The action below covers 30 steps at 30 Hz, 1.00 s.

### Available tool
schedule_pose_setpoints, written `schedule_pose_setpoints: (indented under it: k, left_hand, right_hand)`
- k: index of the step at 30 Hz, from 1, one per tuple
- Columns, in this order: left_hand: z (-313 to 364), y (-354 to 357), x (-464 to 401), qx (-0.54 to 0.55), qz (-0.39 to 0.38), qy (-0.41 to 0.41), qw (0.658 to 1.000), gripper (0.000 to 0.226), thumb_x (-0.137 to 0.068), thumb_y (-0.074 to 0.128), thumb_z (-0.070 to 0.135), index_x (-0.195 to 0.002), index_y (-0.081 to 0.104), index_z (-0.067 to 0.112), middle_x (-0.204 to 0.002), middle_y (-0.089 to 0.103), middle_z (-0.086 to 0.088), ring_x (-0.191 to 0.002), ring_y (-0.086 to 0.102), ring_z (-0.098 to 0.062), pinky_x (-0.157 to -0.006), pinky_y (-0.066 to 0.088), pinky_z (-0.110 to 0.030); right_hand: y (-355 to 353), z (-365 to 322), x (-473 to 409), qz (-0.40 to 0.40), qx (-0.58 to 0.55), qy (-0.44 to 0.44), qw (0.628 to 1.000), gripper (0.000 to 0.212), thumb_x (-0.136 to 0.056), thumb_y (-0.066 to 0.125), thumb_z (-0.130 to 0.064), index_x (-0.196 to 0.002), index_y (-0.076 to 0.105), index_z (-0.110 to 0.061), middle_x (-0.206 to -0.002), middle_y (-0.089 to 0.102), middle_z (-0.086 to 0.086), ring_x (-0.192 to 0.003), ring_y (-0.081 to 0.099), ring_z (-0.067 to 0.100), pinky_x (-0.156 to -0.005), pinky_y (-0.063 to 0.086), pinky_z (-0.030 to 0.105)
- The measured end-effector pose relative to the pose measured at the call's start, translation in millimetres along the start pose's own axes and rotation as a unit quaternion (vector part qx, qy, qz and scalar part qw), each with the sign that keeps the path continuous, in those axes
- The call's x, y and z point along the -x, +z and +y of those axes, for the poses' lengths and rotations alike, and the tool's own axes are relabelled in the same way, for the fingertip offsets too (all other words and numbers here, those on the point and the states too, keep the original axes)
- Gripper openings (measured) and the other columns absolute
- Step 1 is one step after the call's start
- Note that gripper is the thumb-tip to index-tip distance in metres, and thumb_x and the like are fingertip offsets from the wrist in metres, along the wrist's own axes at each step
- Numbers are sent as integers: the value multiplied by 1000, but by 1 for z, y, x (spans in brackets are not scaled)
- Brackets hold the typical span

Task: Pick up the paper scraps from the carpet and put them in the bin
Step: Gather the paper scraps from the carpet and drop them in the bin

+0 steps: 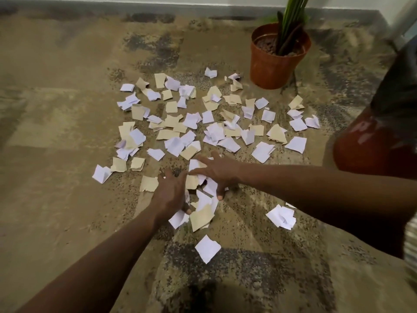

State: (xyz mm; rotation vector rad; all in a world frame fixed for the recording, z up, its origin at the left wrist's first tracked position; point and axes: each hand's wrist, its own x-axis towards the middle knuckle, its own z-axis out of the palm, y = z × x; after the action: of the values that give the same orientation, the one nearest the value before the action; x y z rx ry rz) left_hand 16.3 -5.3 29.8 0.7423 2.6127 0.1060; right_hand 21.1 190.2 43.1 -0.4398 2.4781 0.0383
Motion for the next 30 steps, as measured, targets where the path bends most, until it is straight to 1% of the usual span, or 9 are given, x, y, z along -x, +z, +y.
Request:
schedule_pose_setpoints:
  k: [3, 7, 10, 13, 17, 21, 25, 28, 30]
  left_hand:
    - [-1, -6, 3, 39, 60, 30, 997, 32, -93, 60, 15, -125, 55, 11, -100, 54, -18, -66, 59, -25, -60, 47, -30]
    - [-7, -7, 4, 114, 62, 42, 991, 13, -94, 56, 4, -101, 67, 5, -80, 65, -14, -67, 68, -24, -62, 59, -39]
    - [-9, -15, 0, 182, 73, 24, 980, 14, -90, 62, 4, -99, 71, -3, -81, 72, -19, -70, 71, -28, -60, 59, -40]
    - [-8, -28, -3, 157, 107, 6, 982, 17, -84, 73, 11, -91, 73, -5, -82, 72, -22, -65, 66, -27, -53, 44, -28]
    - [-8, -39, -5, 185, 131, -15, 974, 12, -82, 73, 6, -81, 73, -6, -77, 72, -20, -56, 59, -23, -47, 35, -21]
    - [-3, -55, -8, 221, 135, -31, 965, 10, -85, 70, 10, -81, 75, 3, -57, 64, -1, -37, 55, 0, -33, 38, -16]
    - [12, -81, -11, 278, 134, -50, 950, 16, -85, 73, 16, -69, 71, 14, -61, 69, -6, -47, 67, -20, -43, 55, -31]
    - [27, -103, -13, 357, 143, -49, 922, 12, -83, 77, 18, -83, 71, 8, -66, 70, -5, -49, 68, -18, -44, 54, -27]
    - [39, -117, -15, 399, 142, -46, 904, 20, -82, 78, 16, -94, 71, 1, -79, 72, -11, -60, 71, -24, -56, 61, -35]
  right_hand:
    - [3, 2, 2, 81, -30, -14, 996, 81, -75, 83, -26, -144, 41, -29, -154, 25, 12, -134, 30, 36, -94, 45, 46]
    - [8, 4, 12, 144, -151, -31, 977, 17, -92, 64, -12, -108, 66, -9, -111, 48, 10, -108, 56, 31, -73, 41, 29]
    - [-4, 13, 17, 149, -202, 15, 968, 24, -82, 70, 2, -105, 73, -5, -109, 64, 12, -100, 62, 25, -74, 43, 26]
    - [-18, 22, 22, 154, -248, 44, 955, 23, -75, 72, 6, -95, 78, -3, -97, 76, 14, -90, 71, 25, -77, 56, 32]
    - [-31, 26, 32, 147, -278, 89, 945, 16, -78, 71, 1, -93, 78, -2, -90, 76, 14, -84, 73, 23, -61, 49, 19]
    - [-47, 29, 47, 156, -331, 101, 925, 19, -73, 67, 9, -87, 79, 2, -85, 77, 14, -74, 72, 20, -57, 52, 24]
    - [-68, 38, 70, 188, -381, 112, 898, 12, -73, 71, 9, -84, 76, 6, -77, 74, 9, -66, 68, 19, -48, 48, 19]
    - [-87, 49, 92, 223, -410, 112, 877, 14, -75, 74, 8, -89, 77, 6, -83, 75, 15, -67, 69, 22, -54, 55, 24]
    - [-99, 58, 108, 248, -426, 119, 862, 17, -76, 75, 9, -93, 75, 7, -87, 75, 19, -72, 71, 27, -65, 61, 33]
